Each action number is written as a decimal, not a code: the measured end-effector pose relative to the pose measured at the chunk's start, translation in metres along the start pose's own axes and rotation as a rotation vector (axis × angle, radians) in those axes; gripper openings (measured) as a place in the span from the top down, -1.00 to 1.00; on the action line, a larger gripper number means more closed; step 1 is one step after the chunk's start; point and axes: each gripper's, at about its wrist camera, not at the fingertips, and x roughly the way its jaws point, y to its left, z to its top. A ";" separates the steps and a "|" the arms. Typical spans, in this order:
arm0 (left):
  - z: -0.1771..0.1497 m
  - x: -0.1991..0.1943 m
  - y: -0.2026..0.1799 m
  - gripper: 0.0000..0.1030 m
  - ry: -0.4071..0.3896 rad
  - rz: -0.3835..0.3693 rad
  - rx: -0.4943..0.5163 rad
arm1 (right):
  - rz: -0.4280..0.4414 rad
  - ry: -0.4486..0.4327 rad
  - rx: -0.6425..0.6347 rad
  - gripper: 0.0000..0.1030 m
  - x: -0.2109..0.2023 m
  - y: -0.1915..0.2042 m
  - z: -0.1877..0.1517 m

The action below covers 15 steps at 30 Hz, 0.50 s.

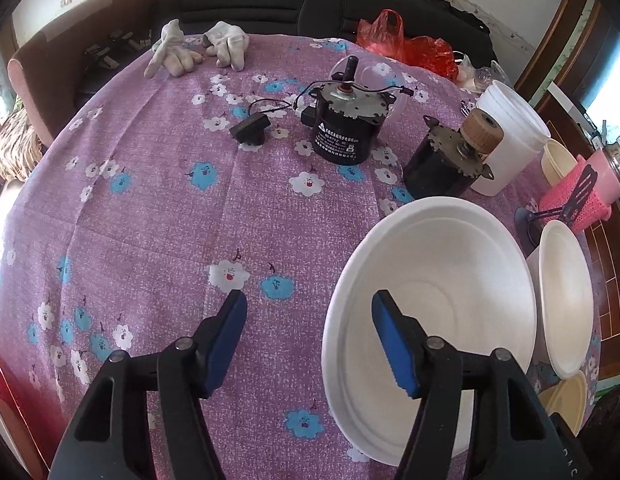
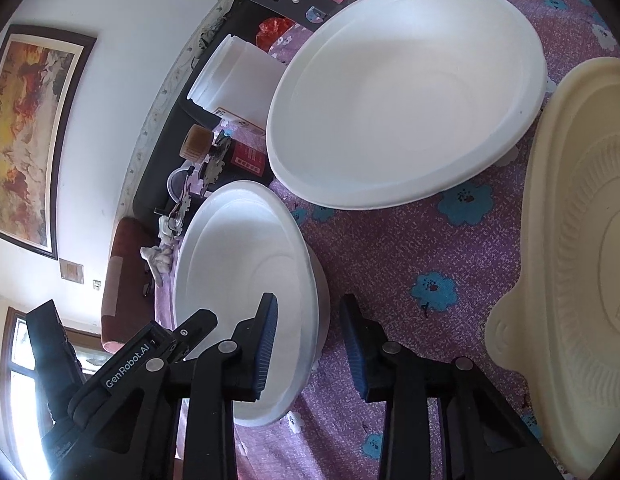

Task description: Organize plates and bowls

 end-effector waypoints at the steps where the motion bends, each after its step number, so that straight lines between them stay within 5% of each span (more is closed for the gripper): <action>1: 0.000 0.001 0.000 -0.08 0.001 0.001 0.001 | -0.002 0.002 -0.003 0.42 0.001 0.001 0.000; 4: 0.000 0.003 0.001 0.14 0.012 -0.015 -0.003 | -0.008 0.004 -0.009 0.52 0.003 0.001 -0.001; 15: -0.003 -0.002 -0.007 0.48 -0.005 -0.021 0.028 | -0.019 -0.004 -0.020 0.71 0.009 0.003 0.000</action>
